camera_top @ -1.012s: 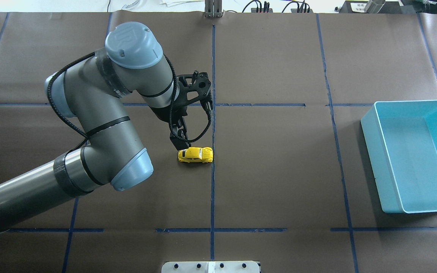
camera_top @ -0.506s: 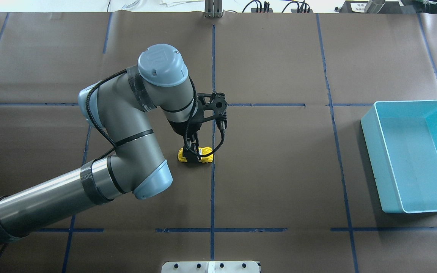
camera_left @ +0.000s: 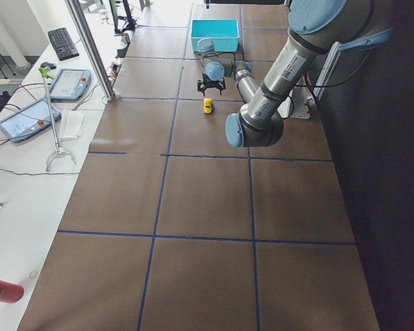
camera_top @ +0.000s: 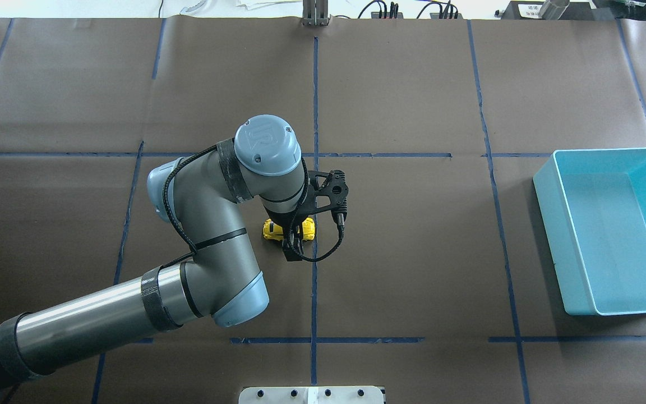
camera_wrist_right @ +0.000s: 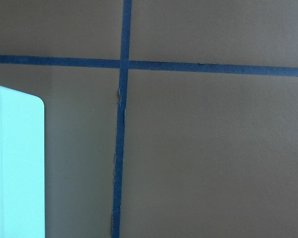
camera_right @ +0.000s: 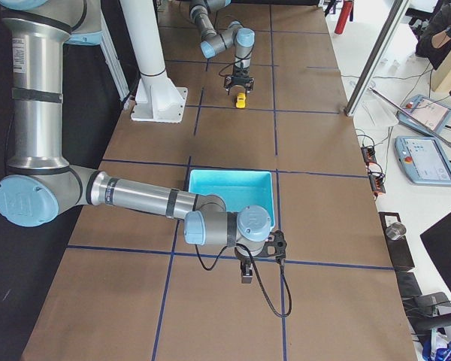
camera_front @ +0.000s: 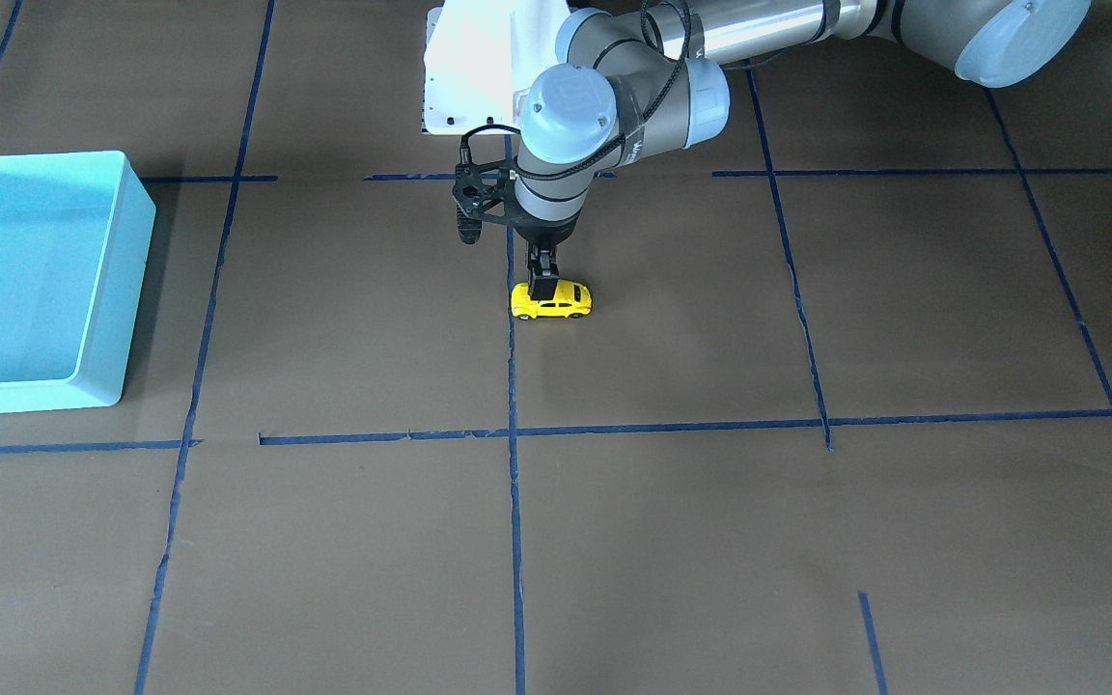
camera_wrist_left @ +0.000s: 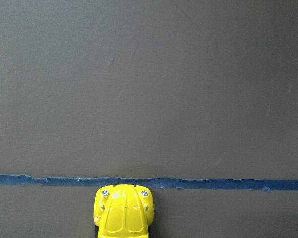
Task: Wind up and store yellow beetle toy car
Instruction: 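Lower the left gripper onto the yellow car and grasp it, then press the car onto the table and drag it backward with the left gripper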
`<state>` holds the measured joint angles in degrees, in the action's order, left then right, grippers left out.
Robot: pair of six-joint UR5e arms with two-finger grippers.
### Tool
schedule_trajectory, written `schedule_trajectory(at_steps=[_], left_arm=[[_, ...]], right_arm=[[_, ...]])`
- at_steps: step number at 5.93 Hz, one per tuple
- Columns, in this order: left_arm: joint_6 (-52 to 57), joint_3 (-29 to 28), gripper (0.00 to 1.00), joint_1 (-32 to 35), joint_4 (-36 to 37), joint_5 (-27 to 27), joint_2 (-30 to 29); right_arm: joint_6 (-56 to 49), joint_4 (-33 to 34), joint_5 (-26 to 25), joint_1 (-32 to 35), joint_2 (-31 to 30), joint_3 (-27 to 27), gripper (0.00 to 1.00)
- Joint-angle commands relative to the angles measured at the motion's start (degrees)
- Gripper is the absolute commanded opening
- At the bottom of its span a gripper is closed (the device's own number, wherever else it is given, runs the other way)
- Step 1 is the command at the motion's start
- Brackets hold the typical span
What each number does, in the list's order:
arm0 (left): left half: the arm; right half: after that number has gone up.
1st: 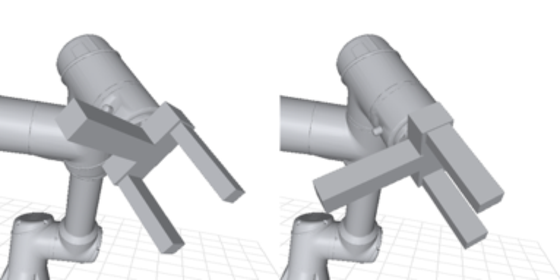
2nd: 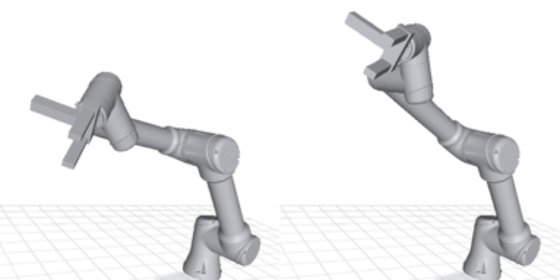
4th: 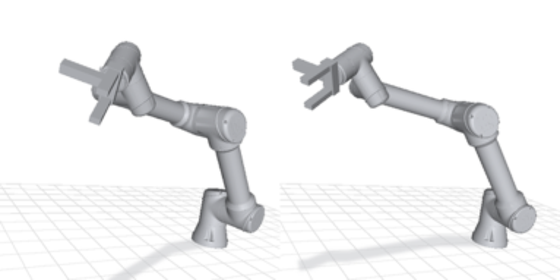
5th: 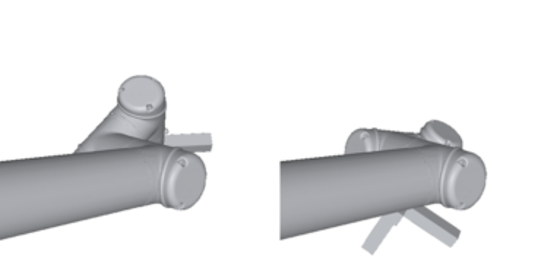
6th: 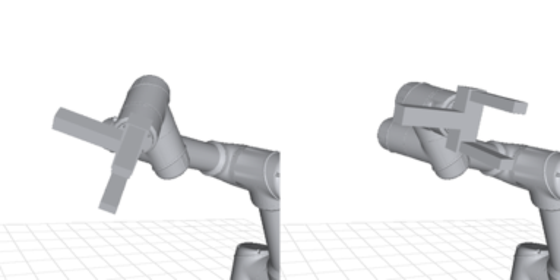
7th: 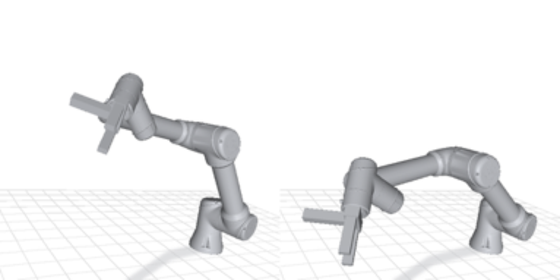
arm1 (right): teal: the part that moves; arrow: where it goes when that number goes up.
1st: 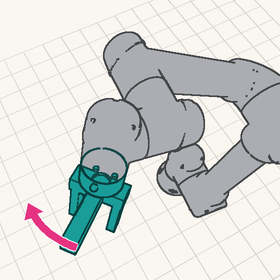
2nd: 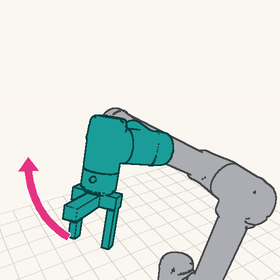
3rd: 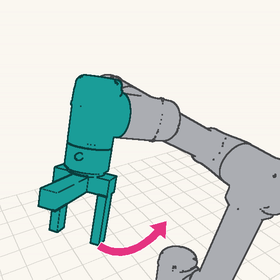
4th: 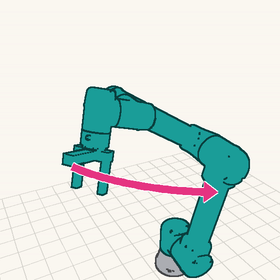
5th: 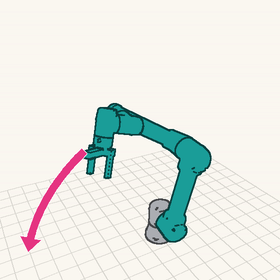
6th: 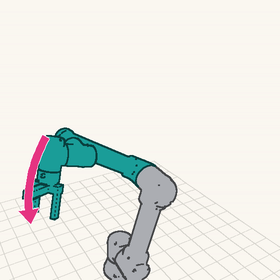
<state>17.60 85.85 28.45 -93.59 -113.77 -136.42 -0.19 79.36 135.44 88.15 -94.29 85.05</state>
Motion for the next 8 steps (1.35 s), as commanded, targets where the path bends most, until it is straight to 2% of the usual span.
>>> schedule_trajectory(at_steps=[1,3,5,8], left_arm=[[0.24,-1.73,0.94,-0.07,-1.68,3.37,0.02],[0.24,-2.09,0.86,-0.15,-1.86,3.21,0.02],[0.33,-2.78,0.86,-0.15,-1.95,3.29,-0.07],[0.25,-3.58,0.79,-0.77,-1.16,3.29,-1.56]], right_arm=[[-0.07,-0.17,0.0,0.0,-0.02,0.03,1.0],[-0.07,-0.17,0.0,-0.09,0.07,0.03,1.0],[-0.07,-0.17,0.0,0.0,0.07,0.12,1.0],[-0.07,-0.17,0.0,-0.09,-0.02,0.12,1.0]])
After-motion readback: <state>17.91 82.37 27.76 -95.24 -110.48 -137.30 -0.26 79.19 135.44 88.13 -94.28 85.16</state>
